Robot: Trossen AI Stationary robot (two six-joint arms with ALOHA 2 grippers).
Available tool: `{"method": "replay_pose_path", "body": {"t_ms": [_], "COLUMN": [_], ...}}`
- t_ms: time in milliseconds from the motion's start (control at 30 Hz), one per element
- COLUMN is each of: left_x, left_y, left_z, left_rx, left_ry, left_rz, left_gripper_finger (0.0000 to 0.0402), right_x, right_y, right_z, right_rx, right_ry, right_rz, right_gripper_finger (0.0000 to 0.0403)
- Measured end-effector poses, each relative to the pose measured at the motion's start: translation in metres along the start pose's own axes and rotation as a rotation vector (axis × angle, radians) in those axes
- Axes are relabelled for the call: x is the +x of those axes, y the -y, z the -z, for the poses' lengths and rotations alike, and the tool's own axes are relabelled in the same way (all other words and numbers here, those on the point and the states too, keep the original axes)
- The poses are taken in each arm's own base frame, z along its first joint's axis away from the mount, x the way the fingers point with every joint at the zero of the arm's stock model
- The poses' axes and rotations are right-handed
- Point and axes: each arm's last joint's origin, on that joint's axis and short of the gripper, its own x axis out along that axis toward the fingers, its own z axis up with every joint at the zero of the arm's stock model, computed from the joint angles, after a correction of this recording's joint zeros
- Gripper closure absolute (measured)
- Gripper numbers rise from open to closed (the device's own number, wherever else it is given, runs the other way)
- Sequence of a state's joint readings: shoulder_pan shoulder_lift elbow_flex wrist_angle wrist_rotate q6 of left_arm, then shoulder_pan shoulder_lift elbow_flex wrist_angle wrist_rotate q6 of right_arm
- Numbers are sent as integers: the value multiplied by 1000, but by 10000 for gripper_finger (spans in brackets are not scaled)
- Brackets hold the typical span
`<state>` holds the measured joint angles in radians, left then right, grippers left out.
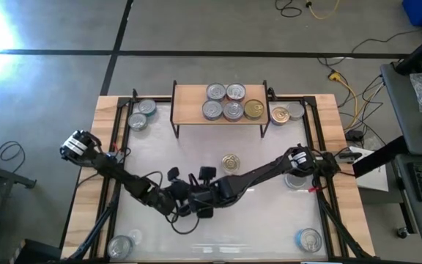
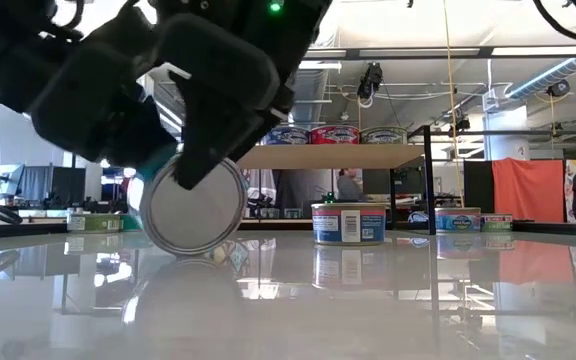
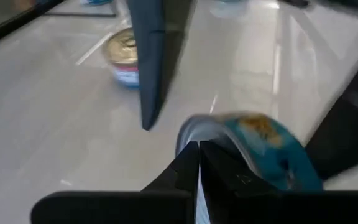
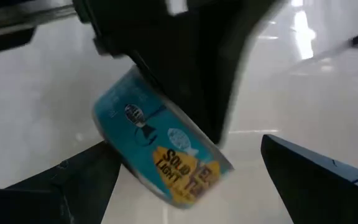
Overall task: Stack canned seafood by type on shelf
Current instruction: Put the bottom middle yellow-blue tuna can on the shelf
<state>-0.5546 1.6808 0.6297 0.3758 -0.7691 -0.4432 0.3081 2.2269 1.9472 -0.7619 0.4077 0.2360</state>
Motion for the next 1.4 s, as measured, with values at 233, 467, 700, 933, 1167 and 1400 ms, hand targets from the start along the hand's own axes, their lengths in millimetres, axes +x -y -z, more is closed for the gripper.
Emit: {"method": "replay_pose_path", "body": {"t_ms": [233,467,700,933,1167,1400], "left_x": [3,-1,-17,-45,-42,-23], "left_y": [12,17,21,25,28,27], "left_z": [-12,-14,-7,6,19,29], "left_rx": [69,96,139,138,85,80], "left_ry": [-54,-59,-108,-238,-289,-234], "left_rz": [88,136,152,219,233,118], "left_gripper_finger": [402,402,402,402,402,401], "right_x": [-7,-19,-25,-22,-2,19], "right_y": [-21,-34,-34,-22,-16,-22], "right_z": [14,12,17,23,28,36], "right_rx": [14,58,70,79,-4,-87], "right_ry": [-49,-71,-172,-251,-260,-167], "right_rz": [-8,-141,-214,-156,-140,-191], "right_gripper_finger": [30,30,30,7,3,3]}}
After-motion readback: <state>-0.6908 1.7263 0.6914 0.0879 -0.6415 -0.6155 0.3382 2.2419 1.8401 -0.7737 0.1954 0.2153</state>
